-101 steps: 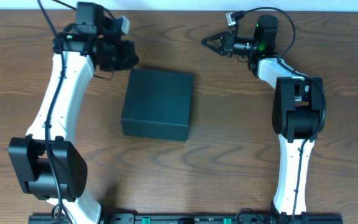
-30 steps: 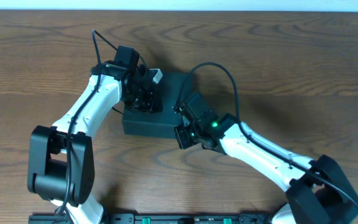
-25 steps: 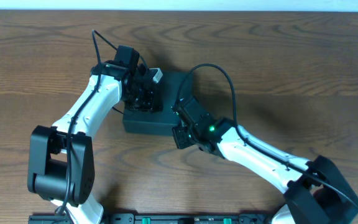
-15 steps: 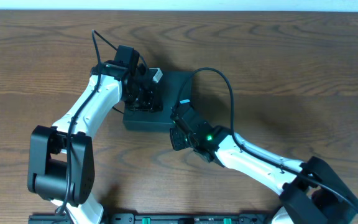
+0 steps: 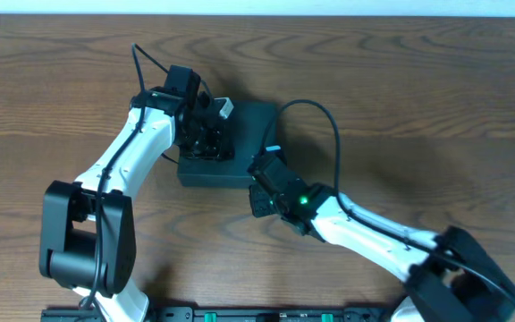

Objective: Pack container

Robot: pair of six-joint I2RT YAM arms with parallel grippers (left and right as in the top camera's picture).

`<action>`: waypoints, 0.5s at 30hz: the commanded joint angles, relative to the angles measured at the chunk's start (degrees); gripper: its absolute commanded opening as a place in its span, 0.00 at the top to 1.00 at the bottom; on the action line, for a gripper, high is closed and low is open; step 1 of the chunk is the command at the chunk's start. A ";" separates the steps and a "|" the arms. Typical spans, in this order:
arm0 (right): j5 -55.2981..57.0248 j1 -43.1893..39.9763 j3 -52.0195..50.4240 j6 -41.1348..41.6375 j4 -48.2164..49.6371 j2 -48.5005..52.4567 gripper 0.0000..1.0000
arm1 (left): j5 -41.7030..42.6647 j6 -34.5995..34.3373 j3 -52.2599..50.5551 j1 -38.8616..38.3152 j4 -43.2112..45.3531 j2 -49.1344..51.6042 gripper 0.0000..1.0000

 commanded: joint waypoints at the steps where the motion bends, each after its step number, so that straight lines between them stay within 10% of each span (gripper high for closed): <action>1: 1.38 -4.15 0.46 -2.73 -0.85 -6.27 0.98 | -1.73 -1.16 1.40 2.71 -0.31 -3.30 0.94; 15: -17.75 -35.26 0.46 -22.29 -11.34 -20.04 0.98 | -3.80 4.20 1.84 21.07 -10.95 -17.49 0.94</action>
